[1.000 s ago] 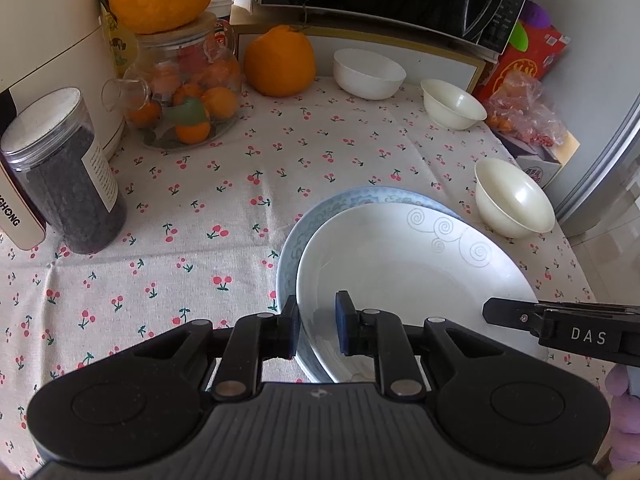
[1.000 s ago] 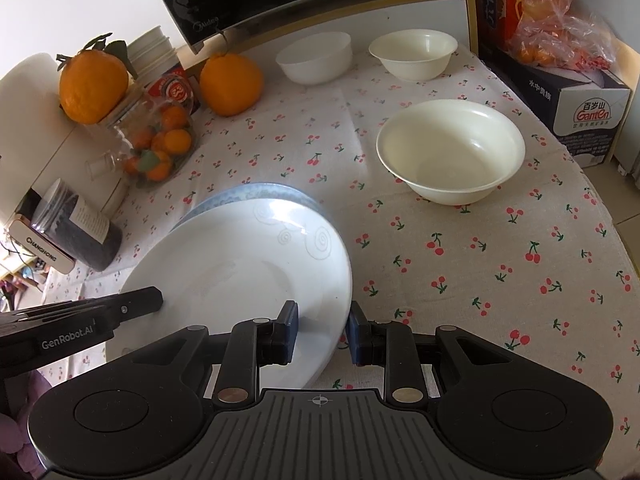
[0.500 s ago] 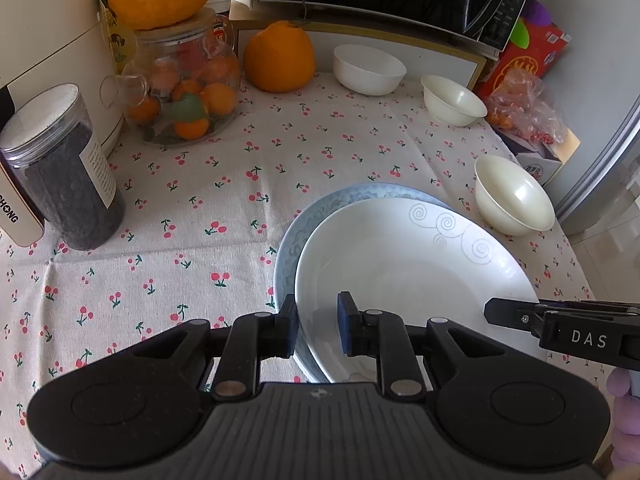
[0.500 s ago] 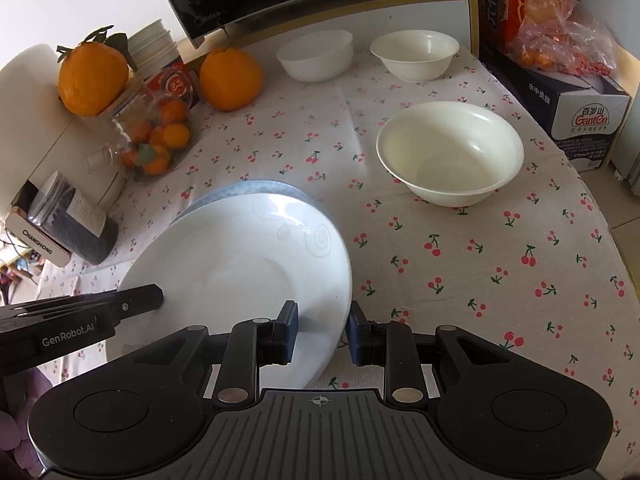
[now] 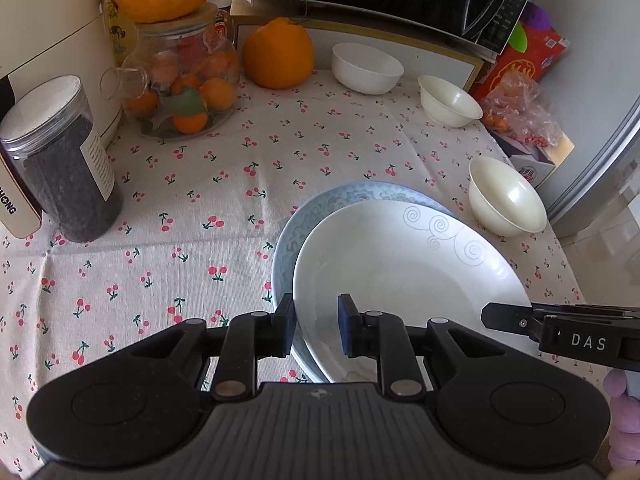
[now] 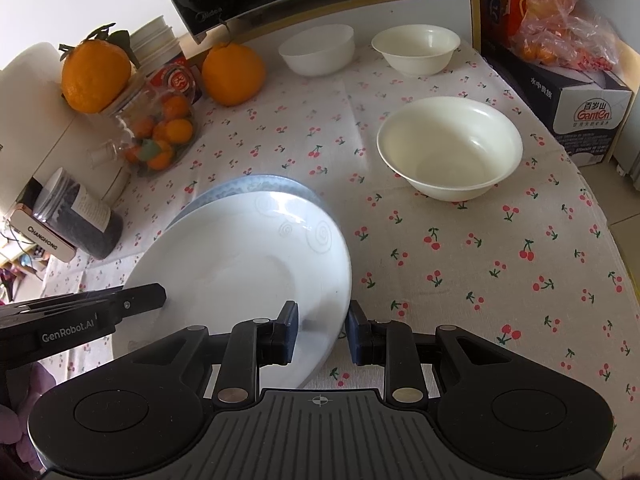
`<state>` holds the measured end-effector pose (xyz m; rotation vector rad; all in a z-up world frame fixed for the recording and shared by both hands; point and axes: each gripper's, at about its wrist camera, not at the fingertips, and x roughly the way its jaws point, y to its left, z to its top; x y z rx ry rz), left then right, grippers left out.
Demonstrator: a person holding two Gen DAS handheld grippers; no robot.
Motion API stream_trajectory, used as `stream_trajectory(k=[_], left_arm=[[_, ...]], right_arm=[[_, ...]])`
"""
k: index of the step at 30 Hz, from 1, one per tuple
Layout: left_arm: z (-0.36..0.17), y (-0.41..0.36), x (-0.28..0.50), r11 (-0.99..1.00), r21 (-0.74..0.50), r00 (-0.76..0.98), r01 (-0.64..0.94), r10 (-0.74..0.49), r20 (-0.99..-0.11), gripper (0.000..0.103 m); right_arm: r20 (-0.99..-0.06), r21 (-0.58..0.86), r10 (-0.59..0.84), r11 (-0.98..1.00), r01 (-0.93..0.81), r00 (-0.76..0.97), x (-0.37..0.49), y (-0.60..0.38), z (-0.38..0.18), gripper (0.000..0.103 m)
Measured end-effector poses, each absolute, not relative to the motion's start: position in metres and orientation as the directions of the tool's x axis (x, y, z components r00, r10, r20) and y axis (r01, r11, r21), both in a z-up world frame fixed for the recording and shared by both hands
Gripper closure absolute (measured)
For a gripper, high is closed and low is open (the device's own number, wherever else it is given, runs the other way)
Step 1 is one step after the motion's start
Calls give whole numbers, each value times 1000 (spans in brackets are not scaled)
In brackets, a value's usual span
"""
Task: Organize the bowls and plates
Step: 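Lower the white plate onto the blue-patterned plate stack with both tools, then open both tools to release the white plate on the stack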
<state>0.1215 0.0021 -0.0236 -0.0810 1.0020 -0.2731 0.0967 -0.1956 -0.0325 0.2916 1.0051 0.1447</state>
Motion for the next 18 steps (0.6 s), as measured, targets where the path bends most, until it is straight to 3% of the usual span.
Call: stream_trajectory(k=[5, 9, 18], left_arm=[[-21, 5, 120, 963, -197, 513, 185, -265, -816, 84], [-20, 5, 119, 972, -153, 520, 178, -224, -824, 84], [-21, 3, 117, 972, -126, 526, 199, -215, -823, 85]], right_arm=[[-812, 300, 253, 954, 3, 526, 96, -194, -33, 78], [-818, 266, 227, 964, -2, 528, 96, -191, -33, 88], [-818, 249, 217, 968, -12, 532, 97, -190, -32, 88]])
